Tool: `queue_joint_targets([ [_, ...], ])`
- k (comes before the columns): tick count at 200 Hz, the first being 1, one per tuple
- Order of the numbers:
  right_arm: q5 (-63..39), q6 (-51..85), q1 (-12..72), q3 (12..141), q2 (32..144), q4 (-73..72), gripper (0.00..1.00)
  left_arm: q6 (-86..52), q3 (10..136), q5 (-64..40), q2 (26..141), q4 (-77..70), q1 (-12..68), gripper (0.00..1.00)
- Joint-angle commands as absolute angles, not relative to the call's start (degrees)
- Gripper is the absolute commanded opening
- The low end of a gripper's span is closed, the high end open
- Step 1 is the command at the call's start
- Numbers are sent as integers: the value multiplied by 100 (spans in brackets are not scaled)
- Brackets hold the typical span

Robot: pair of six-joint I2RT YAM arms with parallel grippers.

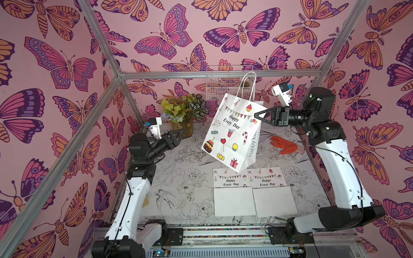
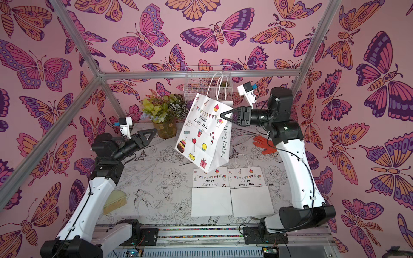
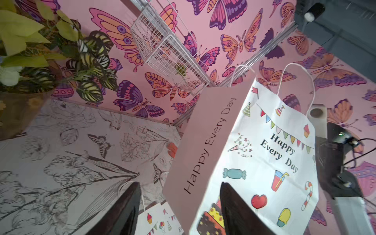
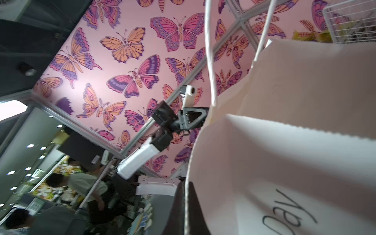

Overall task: Put away the paper bag
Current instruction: Pick up the paper bag from the center of the board, then press the paper bag.

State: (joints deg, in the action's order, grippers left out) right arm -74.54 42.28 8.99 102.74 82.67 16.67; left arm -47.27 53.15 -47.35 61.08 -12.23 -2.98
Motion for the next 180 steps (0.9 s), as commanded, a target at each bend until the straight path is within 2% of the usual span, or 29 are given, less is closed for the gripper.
queue_joint_targets([
  [1,-8312,6352,1150,10227,8158,-1169,0,-5772,5028,-5913,6155,-2898,-508,65],
  [20,-8472,5375,1461,10466,8068,52,0,-6443,4907,-6319,6421,-3971,-527,65],
  [84,-8694,5350,1861,10305,7690,-57,0,-9316,4988,-6919,7104,-7663,-343,66],
  [129,-8726,5384,2058,10380,7736,-84,0,-9448,4902,-7349,6631,-7775,496,66],
  [180,-8749,5382,2192,10294,7657,-72,0,-9455,4866,-7209,6293,-7764,856,66],
])
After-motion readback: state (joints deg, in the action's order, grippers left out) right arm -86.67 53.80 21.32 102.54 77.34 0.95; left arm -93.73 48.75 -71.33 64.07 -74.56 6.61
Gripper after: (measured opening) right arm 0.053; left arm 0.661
